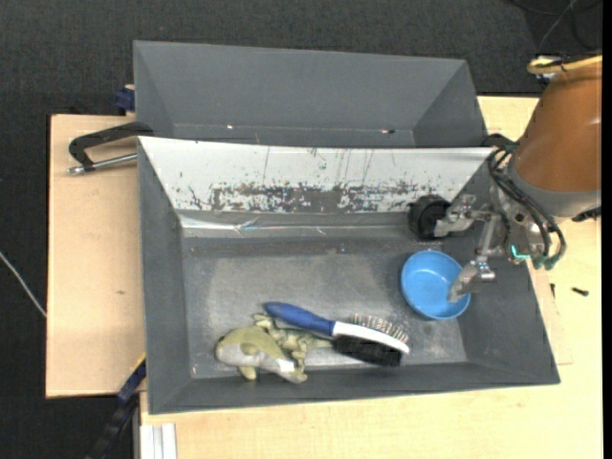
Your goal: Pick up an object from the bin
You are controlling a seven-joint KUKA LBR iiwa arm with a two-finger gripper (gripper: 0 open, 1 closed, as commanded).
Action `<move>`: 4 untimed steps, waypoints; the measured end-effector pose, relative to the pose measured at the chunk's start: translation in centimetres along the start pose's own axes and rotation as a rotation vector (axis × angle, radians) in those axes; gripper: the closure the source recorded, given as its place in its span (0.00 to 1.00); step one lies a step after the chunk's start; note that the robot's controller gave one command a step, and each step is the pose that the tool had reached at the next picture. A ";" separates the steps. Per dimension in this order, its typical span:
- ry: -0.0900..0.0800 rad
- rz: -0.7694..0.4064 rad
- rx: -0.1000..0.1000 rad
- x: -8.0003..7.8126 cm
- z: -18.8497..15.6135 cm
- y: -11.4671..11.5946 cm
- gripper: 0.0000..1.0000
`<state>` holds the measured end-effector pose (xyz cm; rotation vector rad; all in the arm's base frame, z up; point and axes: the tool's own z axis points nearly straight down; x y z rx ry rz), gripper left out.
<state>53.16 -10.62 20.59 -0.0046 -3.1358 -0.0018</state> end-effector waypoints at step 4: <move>-0.023 0.136 0.001 -4.9 -3.6 -0.7 1.00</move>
Offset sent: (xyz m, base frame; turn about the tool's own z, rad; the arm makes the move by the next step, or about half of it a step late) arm -0.0006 -0.0204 -0.1133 0.1367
